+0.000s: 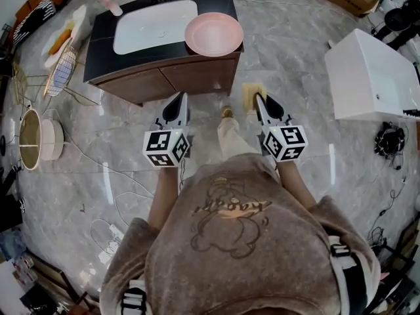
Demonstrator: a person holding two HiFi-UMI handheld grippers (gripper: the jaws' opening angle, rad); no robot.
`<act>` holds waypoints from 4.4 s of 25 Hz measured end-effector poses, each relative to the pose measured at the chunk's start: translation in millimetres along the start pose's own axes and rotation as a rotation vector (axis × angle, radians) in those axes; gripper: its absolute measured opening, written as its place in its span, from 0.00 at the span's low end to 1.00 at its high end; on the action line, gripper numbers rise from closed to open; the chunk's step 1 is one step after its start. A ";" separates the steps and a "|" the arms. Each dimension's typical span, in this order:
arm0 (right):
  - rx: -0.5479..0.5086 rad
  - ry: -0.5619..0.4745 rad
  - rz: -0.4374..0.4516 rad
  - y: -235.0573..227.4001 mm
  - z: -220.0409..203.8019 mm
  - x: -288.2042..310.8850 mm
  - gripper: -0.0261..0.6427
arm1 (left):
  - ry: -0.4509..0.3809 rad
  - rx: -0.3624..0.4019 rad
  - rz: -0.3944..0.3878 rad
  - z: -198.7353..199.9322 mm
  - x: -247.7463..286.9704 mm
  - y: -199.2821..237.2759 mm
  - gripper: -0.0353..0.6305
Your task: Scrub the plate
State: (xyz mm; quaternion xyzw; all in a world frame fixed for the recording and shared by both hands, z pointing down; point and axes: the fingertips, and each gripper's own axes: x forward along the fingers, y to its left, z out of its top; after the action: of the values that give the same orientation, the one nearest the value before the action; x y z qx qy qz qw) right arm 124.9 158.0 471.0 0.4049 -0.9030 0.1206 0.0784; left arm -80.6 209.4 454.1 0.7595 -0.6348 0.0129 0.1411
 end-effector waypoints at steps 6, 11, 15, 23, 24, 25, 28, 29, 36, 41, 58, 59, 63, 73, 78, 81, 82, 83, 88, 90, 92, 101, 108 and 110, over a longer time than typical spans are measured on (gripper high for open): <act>0.005 0.009 0.032 -37.2 29.3 75.3 0.11 | 0.005 -0.018 0.020 25.2 75.3 31.0 0.08; 0.001 0.017 0.056 -75.6 62.0 136.2 0.11 | 0.009 -0.020 0.053 53.8 139.2 56.5 0.08; -0.003 0.028 0.087 -103.4 87.5 179.9 0.11 | 0.018 -0.028 0.075 72.9 184.1 70.2 0.08; -0.005 0.034 0.152 -130.9 113.9 250.2 0.11 | 0.030 -0.038 0.131 90.4 237.1 99.9 0.08; -0.005 0.035 0.157 -132.0 114.6 256.0 0.11 | 0.032 -0.037 0.134 91.0 241.2 103.2 0.08; -0.003 0.037 0.159 -133.0 114.6 260.4 0.11 | 0.034 -0.036 0.136 91.2 244.5 105.9 0.08; 0.006 0.041 0.152 -135.1 114.7 269.3 0.11 | 0.039 -0.035 0.132 93.3 252.9 112.4 0.08; 0.007 0.042 0.148 -135.2 115.5 272.4 0.11 | 0.039 -0.034 0.126 95.1 256.3 114.5 0.08; 0.028 0.034 0.089 -132.2 125.2 284.1 0.11 | 0.055 -0.003 0.046 111.1 276.4 127.1 0.08; 0.048 0.014 0.049 -125.8 126.0 297.4 0.11 | 0.072 0.023 -0.027 114.8 291.0 139.7 0.08; 0.069 0.031 -0.087 -143.8 117.2 292.5 0.11 | 0.441 0.017 -0.249 1.2 381.3 189.0 0.48; 0.071 0.033 -0.096 -145.6 116.0 291.4 0.11 | 0.465 0.023 -0.253 -7.1 385.6 190.4 0.48; 0.082 0.045 -0.120 -149.6 109.4 287.1 0.11 | 0.561 0.038 -0.251 -40.1 401.6 195.7 0.47; 0.113 0.058 -0.196 -164.1 101.4 278.0 0.11 | 0.723 -0.018 -0.319 -89.5 415.4 190.2 0.45; 0.124 0.061 -0.212 -165.3 99.0 276.7 0.11 | 0.733 -0.055 -0.361 -90.2 414.0 184.4 0.33; 0.124 0.060 -0.213 -163.8 100.1 277.0 0.11 | 0.736 -0.054 -0.354 -87.9 413.5 182.3 0.29; 0.123 0.059 -0.212 -163.4 100.8 277.2 0.11 | 0.734 -0.067 -0.353 -85.8 413.4 181.6 0.28; 0.121 0.058 -0.211 -163.0 101.5 277.4 0.11 | 0.730 -0.083 -0.350 -83.5 413.3 181.7 0.26; 0.113 0.056 -0.200 -161.2 101.0 277.9 0.11 | 0.662 -0.179 -0.346 -63.5 417.2 180.2 0.17; 0.109 0.055 -0.194 -161.4 102.7 277.1 0.11 | 0.623 -0.233 -0.360 -49.7 419.8 174.0 0.14; 0.105 0.053 -0.189 -161.7 105.0 277.1 0.11 | 0.583 -0.271 -0.369 -35.9 421.6 169.5 0.12; 0.002 0.060 -0.120 -149.6 115.1 290.4 0.11 | 0.442 -0.336 -0.338 21.4 420.1 153.9 0.12; -0.200 0.098 -0.003 -116.8 129.2 335.9 0.11 | 0.381 -0.392 -0.339 56.9 408.9 126.5 0.11; -0.256 0.113 0.018 -110.6 132.2 349.4 0.11 | 0.364 -0.386 -0.343 64.8 405.9 117.1 0.11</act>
State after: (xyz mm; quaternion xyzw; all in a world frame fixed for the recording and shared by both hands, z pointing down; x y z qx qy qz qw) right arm -28.5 -199.1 444.9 0.3762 -0.9087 0.0279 0.1790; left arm -125.7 -213.6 495.7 0.7998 -0.4526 0.0039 0.3942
